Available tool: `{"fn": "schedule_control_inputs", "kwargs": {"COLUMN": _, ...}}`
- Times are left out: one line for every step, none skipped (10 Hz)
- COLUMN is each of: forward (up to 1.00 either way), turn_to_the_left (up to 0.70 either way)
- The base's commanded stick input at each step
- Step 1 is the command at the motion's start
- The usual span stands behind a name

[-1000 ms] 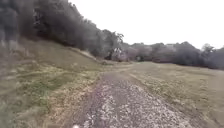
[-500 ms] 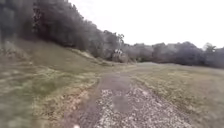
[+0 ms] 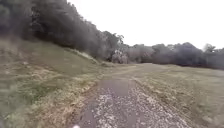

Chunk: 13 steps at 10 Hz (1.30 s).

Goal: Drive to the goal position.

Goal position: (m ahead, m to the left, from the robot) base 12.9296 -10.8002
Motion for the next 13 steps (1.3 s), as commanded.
{"fn": "schedule_control_inputs", "kwargs": {"forward": 0.6, "turn_to_the_left": -0.15}}
{"fn": "schedule_control_inputs", "kwargs": {"forward": 0.6, "turn_to_the_left": -0.14}}
{"fn": "schedule_control_inputs", "kwargs": {"forward": 0.6, "turn_to_the_left": -0.05}}
{"fn": "schedule_control_inputs", "kwargs": {"forward": 0.6, "turn_to_the_left": 0.0}}
{"fn": "schedule_control_inputs", "kwargs": {"forward": 0.6, "turn_to_the_left": 0.0}}
{"fn": "schedule_control_inputs", "kwargs": {"forward": 0.6, "turn_to_the_left": 0.0}}
{"fn": "schedule_control_inputs", "kwargs": {"forward": 0.6, "turn_to_the_left": 0.0}}
{"fn": "schedule_control_inputs", "kwargs": {"forward": 0.6, "turn_to_the_left": 0.0}}
{"fn": "schedule_control_inputs", "kwargs": {"forward": 0.6, "turn_to_the_left": 0.0}}
{"fn": "schedule_control_inputs", "kwargs": {"forward": 0.6, "turn_to_the_left": 0.0}}
{"fn": "schedule_control_inputs", "kwargs": {"forward": 0.6, "turn_to_the_left": 0.0}}
{"fn": "schedule_control_inputs", "kwargs": {"forward": 0.6, "turn_to_the_left": 0.0}}
{"fn": "schedule_control_inputs", "kwargs": {"forward": 0.6, "turn_to_the_left": 0.0}}
